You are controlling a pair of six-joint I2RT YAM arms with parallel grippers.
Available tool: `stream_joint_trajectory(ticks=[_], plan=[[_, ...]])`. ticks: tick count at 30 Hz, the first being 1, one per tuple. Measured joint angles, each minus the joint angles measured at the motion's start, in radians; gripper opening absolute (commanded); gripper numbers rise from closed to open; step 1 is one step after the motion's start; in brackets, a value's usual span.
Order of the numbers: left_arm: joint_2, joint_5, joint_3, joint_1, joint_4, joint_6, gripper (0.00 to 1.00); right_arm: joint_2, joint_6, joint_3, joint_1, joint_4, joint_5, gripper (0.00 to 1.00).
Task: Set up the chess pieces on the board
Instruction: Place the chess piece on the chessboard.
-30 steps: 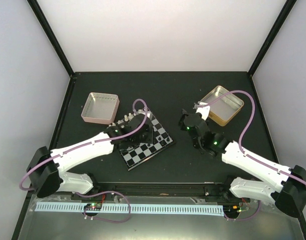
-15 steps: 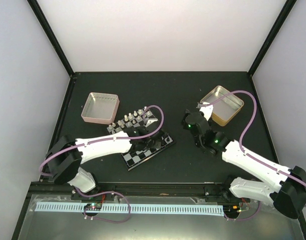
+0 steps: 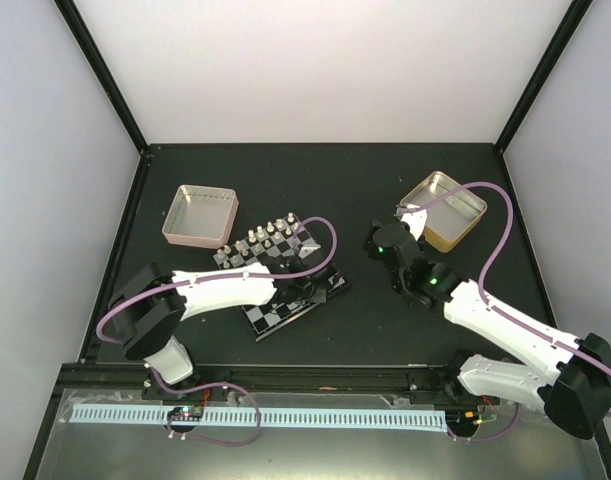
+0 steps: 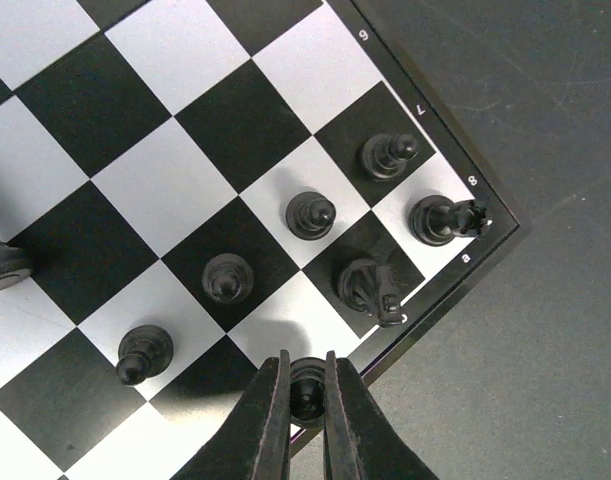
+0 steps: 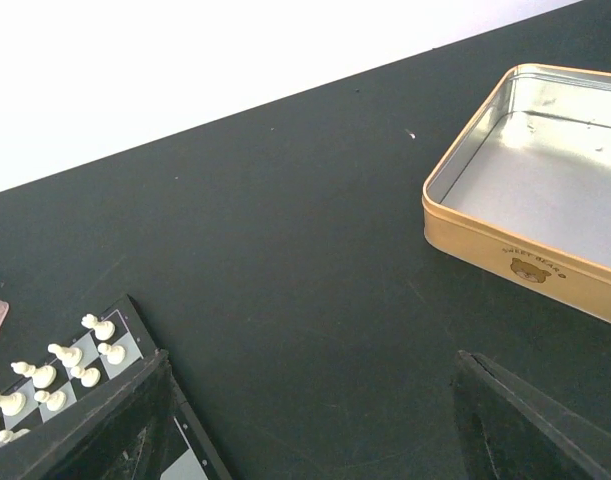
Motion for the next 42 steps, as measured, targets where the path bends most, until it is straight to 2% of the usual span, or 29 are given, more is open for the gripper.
stream_joint_trajectory(ticks=[16,23,42], plan=[[0.039,0.003,0.000,0.000,0.011,-0.005,0.02,0.000,0.003,0.000,-0.014,0.000,-0.015,0.76],[0.044,-0.022,0.002,0.000,0.014,-0.005,0.09,0.006,0.003,0.000,-0.018,0.000,-0.029,0.76],[0.045,-0.032,0.002,0.000,0.014,0.004,0.18,0.021,0.006,0.000,-0.031,0.000,-0.060,0.76]])
